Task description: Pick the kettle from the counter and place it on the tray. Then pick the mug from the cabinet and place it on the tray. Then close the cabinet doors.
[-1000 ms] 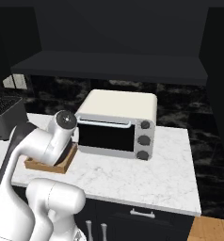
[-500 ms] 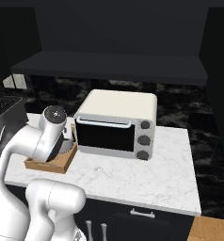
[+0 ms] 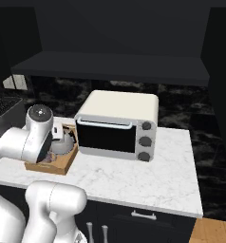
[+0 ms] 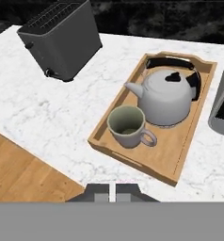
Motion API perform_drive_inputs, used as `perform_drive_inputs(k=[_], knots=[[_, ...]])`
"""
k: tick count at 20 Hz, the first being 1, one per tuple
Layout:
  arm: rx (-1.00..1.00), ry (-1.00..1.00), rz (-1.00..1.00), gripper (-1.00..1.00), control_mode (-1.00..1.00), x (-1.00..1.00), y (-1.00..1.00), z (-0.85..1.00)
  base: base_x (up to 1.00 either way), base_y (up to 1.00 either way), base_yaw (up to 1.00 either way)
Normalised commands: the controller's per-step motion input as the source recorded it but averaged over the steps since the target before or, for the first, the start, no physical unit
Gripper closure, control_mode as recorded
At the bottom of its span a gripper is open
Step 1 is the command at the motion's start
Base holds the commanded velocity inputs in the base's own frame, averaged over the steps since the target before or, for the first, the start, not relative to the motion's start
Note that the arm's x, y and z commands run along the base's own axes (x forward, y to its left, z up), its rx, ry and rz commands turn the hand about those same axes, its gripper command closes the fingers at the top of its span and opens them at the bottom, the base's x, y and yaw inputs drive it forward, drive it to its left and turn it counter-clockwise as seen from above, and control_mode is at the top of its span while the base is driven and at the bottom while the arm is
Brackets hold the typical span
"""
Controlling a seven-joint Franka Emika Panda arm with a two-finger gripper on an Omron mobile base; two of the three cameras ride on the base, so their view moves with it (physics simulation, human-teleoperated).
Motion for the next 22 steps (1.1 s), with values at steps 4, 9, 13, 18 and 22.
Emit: perform_drive_inputs(k=[4, 9, 13, 18, 22], knots=[[-0.1, -0.24, -0.01, 1.0, -1.0, -0.61, 0.35, 0.0, 0.0, 0.0, 0.0], [-0.14, -0.36, -0.05, 1.0, -1.0, -0.69, 0.35, 0.0, 0.0, 0.0, 0.0], [-0.17, -0.45, -0.05, 1.0, -1.0, -0.78, 0.24, 0.0, 0.0, 0.0, 0.0], [-0.17, -0.46, -0.04, 1.0, -1.0, -0.83, 0.11, 0.0, 0.0, 0.0, 0.0], [-0.16, -0.44, -0.03, 1.0, -1.0, -0.8, 0.11, 0.0, 0.0, 0.0, 0.0]])
